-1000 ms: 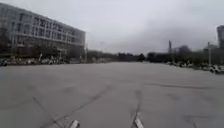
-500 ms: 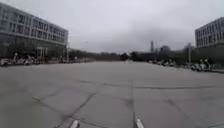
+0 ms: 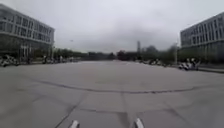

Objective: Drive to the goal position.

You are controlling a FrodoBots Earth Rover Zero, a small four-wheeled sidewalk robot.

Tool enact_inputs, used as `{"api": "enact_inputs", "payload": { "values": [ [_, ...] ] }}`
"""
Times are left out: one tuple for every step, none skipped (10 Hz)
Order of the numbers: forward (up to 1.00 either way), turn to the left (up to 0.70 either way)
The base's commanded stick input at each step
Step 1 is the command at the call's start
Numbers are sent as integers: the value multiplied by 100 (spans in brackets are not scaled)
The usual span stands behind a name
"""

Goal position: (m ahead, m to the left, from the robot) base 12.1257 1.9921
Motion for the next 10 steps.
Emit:
{"api": "enact_inputs", "payload": {
  "values": [
    [100, 1],
    [100, 1],
    [100, 1],
    [100, 1],
    [100, 1],
    [100, 1],
    [100, 1],
    [100, 1],
    [100, 1],
    [100, 1]
  ]
}}
